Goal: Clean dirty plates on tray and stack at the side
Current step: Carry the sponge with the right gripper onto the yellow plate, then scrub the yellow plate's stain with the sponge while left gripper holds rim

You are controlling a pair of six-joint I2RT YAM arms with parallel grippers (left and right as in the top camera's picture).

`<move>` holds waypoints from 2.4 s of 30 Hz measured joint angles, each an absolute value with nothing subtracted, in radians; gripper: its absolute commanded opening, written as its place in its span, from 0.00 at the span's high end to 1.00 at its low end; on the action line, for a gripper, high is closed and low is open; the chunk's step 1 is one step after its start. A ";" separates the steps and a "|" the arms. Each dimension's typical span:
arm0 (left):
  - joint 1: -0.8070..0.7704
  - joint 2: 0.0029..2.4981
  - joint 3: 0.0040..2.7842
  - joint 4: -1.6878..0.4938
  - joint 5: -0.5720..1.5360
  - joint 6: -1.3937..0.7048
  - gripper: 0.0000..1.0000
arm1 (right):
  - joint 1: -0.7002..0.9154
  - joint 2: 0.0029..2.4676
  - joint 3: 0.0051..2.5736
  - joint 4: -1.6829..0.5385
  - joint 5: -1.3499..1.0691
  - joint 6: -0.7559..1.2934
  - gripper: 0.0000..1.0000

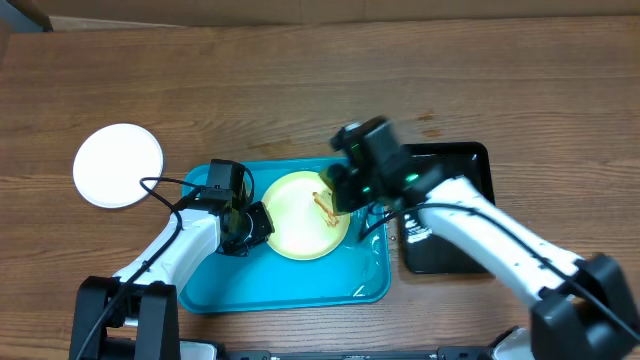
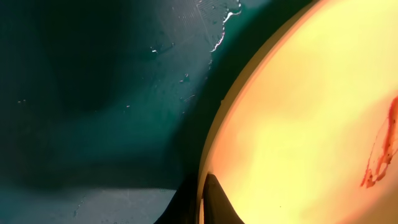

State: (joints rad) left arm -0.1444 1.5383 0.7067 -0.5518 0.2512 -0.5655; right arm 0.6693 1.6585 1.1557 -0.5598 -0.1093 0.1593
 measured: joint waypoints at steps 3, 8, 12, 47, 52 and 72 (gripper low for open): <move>-0.144 1.538 0.707 -0.552 0.251 -0.565 0.96 | 0.723 1.726 1.156 -0.495 0.002 0.155 0.96; -0.144 1.538 0.707 -0.552 0.252 -0.565 0.96 | 0.746 1.830 1.156 -0.437 0.112 0.142 0.96; -0.144 1.538 0.707 -0.552 0.251 -0.565 0.96 | 0.746 1.858 1.156 -0.433 0.144 0.135 0.96; -0.144 1.538 0.707 -0.554 0.249 -0.565 0.96 | 0.715 1.977 1.418 -0.588 -0.326 0.280 0.96; -0.144 1.538 0.707 -0.554 0.249 -0.564 0.96 | 0.637 1.892 1.448 -0.681 -0.337 0.284 0.96; -0.144 1.538 0.707 -0.553 0.249 -0.550 0.96 | 0.682 1.884 1.061 -0.353 -0.222 0.295 0.96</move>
State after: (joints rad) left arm -0.1444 1.5383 0.7067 -0.5533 0.2485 -0.5499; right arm 0.6823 1.8839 1.0607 -0.3527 -0.2218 0.2951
